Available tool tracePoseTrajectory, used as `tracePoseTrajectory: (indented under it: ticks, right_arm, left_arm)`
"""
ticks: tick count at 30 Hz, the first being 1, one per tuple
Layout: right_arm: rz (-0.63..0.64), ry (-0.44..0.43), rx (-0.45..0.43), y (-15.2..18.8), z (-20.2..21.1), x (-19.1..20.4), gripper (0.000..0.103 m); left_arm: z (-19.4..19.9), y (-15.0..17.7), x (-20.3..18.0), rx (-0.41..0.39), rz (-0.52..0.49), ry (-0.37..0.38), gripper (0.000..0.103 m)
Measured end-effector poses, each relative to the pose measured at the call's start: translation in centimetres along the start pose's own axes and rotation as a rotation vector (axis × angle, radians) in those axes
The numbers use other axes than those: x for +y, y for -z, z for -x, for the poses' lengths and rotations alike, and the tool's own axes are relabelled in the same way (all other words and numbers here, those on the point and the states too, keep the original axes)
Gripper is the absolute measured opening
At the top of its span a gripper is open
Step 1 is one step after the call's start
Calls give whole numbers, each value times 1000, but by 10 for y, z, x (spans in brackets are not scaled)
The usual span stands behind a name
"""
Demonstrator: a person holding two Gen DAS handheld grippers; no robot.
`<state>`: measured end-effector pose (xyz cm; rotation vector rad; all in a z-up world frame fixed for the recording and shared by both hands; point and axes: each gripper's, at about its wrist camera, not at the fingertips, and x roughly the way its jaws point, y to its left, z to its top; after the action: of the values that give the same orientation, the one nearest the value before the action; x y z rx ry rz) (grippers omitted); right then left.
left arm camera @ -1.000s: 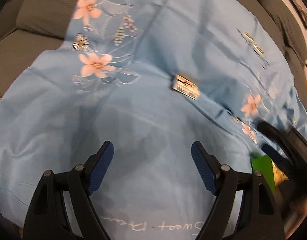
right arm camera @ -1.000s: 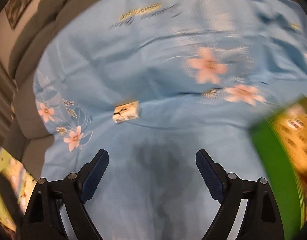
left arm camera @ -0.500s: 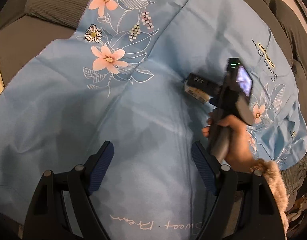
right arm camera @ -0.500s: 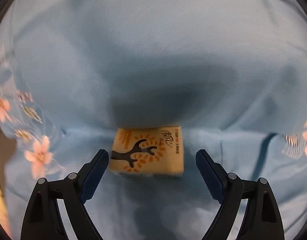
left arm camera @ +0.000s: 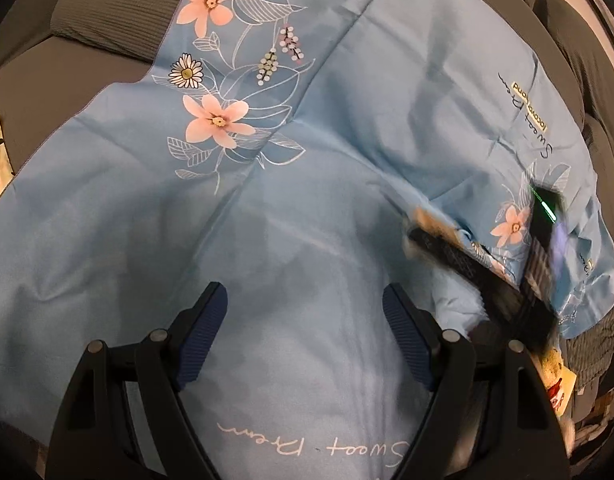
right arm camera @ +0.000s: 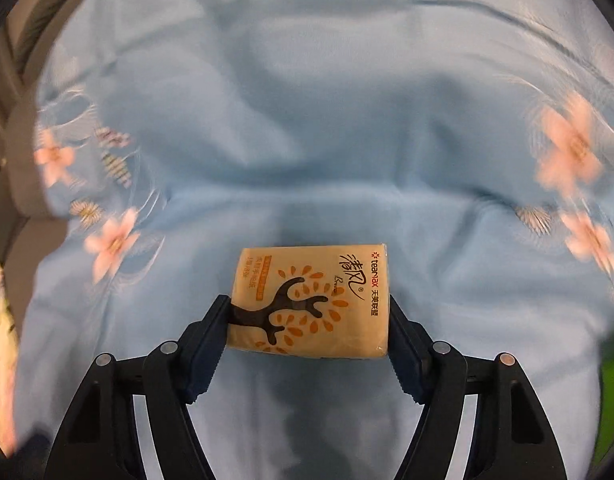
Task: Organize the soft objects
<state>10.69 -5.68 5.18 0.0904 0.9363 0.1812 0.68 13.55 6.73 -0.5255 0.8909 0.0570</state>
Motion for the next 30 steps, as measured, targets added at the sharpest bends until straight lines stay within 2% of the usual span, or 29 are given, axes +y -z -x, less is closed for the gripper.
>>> tracePoseTrajectory:
  ticks: [7, 12, 16, 19, 20, 21, 23, 25, 27, 30]
  right_arm:
    - [-40, 73, 35, 74, 77, -46, 74]
    - [-73, 133, 55, 109, 94, -65, 79]
    - [-138, 99, 39, 111, 103, -85, 82]
    - [-216, 18, -2, 110, 120, -105, 82]
    - [-242, -15, -15, 110, 124, -112, 82]
    - [-282, -48, -30, 111, 127, -119, 82]
    - [-340, -84, -29, 112, 125, -127, 82]
    - [-378, -117, 4, 115, 115, -132, 81]
    - [-394, -140, 46, 116, 103, -133, 70]
    - [-436, -172, 100, 119, 85, -135, 55]
  left_arm:
    - [-3, 12, -17, 29, -40, 30, 79]
    - [-7, 30, -43, 65, -130, 69, 79]
    - [-16, 50, -63, 137, -175, 143, 79]
    - [-21, 64, -77, 184, -207, 190, 77]
    - [-22, 69, -82, 202, -218, 220, 75]
    - [-22, 73, -88, 217, -228, 251, 65]
    - [-21, 83, -99, 236, -255, 316, 53]
    - [-24, 92, -110, 269, -287, 380, 51]
    - [-32, 100, -120, 308, -301, 433, 44]
    - [-49, 112, -134, 349, -329, 444, 33]
